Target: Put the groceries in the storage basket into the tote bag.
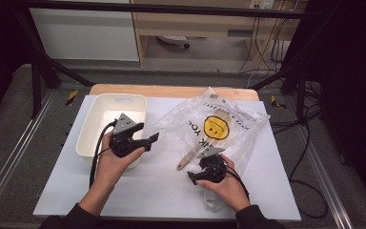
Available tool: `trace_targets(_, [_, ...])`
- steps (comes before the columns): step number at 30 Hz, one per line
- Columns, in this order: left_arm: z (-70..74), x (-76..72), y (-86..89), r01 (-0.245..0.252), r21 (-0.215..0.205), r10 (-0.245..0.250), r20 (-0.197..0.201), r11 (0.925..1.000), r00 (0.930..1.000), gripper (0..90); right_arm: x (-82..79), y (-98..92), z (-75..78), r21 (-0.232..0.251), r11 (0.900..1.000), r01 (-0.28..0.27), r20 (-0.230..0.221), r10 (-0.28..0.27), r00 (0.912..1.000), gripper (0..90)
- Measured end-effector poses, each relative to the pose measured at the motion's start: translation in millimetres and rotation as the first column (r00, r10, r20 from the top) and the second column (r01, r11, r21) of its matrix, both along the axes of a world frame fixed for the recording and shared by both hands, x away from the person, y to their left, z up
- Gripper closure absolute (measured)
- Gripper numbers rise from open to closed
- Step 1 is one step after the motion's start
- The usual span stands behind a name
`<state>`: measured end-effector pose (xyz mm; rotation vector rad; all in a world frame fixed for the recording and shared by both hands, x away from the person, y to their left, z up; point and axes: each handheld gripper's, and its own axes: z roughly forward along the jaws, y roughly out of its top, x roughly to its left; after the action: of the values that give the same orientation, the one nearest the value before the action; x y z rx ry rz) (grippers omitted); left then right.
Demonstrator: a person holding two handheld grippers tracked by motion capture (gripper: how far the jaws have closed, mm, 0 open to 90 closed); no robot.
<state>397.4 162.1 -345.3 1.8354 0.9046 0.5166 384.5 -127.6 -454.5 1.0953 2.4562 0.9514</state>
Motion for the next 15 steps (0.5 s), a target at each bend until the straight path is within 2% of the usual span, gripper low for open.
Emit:
trace_targets(4, [0.3, -0.3, -1.3, 0.005, 0.009, -0.005, -0.001, 0.9999, 1.0000, 31.1, 1.7, -2.5, 0.3, 0.005, 1.000, 0.007, 0.011, -0.007, 0.9999, 24.7])
trace_targets(8, [0.7, -0.1, -3.5, 0.010, 0.012, -0.010, -0.002, 0.9999, 0.9999, 31.5, 3.3, -8.4, 1.6, 0.014, 1.000, 0.024, 0.032, -0.025, 0.9992, 43.0])
trace_targets(15, [-1.6, 0.5, -5.2, 0.011, 0.015, -0.010, -0.011, 0.9998, 0.9999, 31.6, 5.8, -14.3, 2.3, 0.027, 0.999, 0.029, 0.042, -0.030, 0.9986, 69.1])
